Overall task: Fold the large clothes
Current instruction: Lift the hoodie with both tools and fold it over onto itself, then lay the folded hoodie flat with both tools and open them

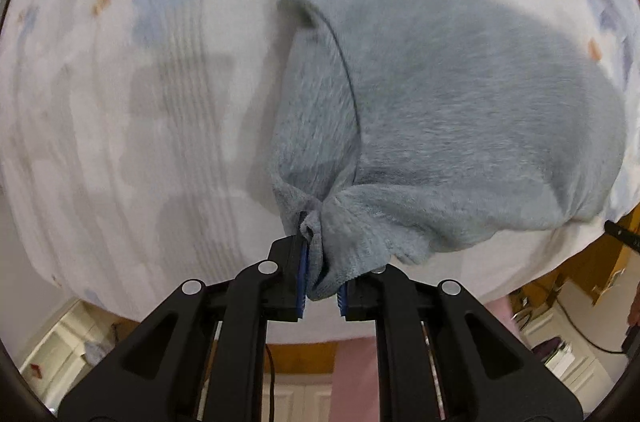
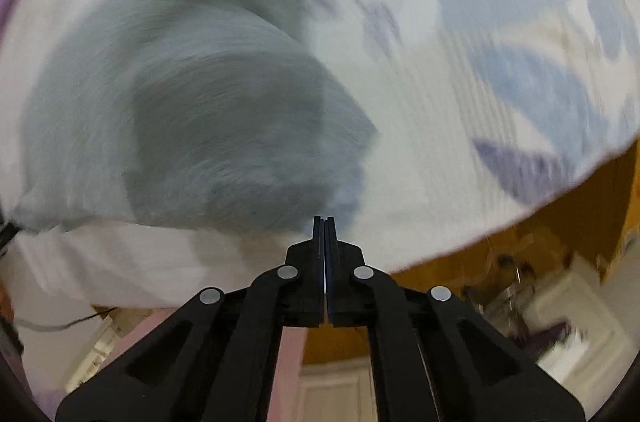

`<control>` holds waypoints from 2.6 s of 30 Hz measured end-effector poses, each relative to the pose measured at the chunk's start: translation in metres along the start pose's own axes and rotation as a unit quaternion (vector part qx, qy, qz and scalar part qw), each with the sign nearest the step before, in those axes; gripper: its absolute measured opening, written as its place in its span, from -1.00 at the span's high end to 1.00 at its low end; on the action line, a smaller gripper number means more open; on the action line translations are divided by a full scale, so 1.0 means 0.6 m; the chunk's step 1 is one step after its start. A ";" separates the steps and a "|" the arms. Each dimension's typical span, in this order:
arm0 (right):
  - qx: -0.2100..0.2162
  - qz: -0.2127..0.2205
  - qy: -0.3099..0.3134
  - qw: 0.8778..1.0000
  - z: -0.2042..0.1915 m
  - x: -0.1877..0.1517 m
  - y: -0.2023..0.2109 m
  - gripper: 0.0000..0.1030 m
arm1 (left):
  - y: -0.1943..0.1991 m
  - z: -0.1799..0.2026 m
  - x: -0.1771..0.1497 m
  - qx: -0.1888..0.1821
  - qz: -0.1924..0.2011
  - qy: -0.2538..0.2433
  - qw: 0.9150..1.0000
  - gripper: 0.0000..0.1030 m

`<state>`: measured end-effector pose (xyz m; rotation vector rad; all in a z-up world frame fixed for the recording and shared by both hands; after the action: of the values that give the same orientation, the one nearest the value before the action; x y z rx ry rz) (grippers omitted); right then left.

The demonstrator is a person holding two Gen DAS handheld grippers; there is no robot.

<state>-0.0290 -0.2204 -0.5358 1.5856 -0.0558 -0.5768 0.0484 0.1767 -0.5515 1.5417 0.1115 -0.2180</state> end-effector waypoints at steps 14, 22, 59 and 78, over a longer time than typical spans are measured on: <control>0.300 -0.020 -0.169 0.939 -0.174 0.011 0.012 -0.77 | 0.025 0.042 -0.040 -0.180 -0.020 0.112 0.977 -0.54; 0.253 -0.051 -0.224 0.940 -0.207 0.016 -0.043 0.85 | -0.083 0.088 0.004 -0.124 -0.082 0.121 0.982 0.86; 0.143 0.151 0.049 0.977 -0.296 0.136 0.083 0.61 | 0.049 0.249 0.190 -0.061 0.120 -0.020 0.991 0.94; 0.130 0.086 0.093 0.983 -0.299 0.101 -0.004 0.47 | -0.018 0.238 0.189 -0.064 0.099 -0.015 0.993 0.97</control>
<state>0.0929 -0.0775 -0.5604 1.8614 -0.1323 -0.2927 0.1472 0.0262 -0.5817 1.4102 -0.0518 -0.0748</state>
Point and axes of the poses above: each gripper's, at about its wrist camera, not at the fingertips, and y roughly against the way its jaws point, z to its right, x to its top, the point moved 10 cm from there along -y, roughly the way its jaws point
